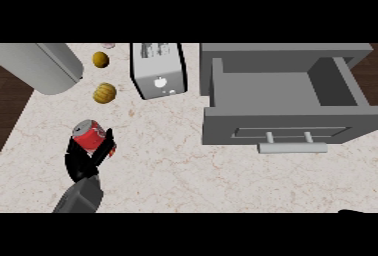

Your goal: Pick up the can, place it into the drawer and close the drawer

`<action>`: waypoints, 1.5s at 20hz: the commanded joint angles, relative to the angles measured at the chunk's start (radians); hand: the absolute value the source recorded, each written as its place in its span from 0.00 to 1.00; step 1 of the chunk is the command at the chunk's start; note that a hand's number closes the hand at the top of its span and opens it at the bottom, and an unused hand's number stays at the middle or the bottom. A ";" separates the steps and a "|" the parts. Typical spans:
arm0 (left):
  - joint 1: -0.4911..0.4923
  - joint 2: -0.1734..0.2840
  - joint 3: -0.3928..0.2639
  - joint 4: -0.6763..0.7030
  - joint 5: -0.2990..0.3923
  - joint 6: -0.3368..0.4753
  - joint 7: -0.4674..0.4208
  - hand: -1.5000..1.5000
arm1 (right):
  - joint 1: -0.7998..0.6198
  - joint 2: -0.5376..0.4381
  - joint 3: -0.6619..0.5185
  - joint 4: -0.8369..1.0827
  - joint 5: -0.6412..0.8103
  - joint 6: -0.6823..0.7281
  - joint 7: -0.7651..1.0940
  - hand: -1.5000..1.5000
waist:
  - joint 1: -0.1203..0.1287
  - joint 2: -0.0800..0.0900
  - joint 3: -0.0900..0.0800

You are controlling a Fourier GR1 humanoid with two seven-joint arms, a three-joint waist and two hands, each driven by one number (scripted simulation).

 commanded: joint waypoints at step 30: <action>-0.498 -0.035 -0.319 -0.197 -0.239 -0.295 0.524 1.00 | -0.042 0.004 -0.002 0.011 0.063 -0.025 0.010 0.00 | 0.018 -0.008 0.001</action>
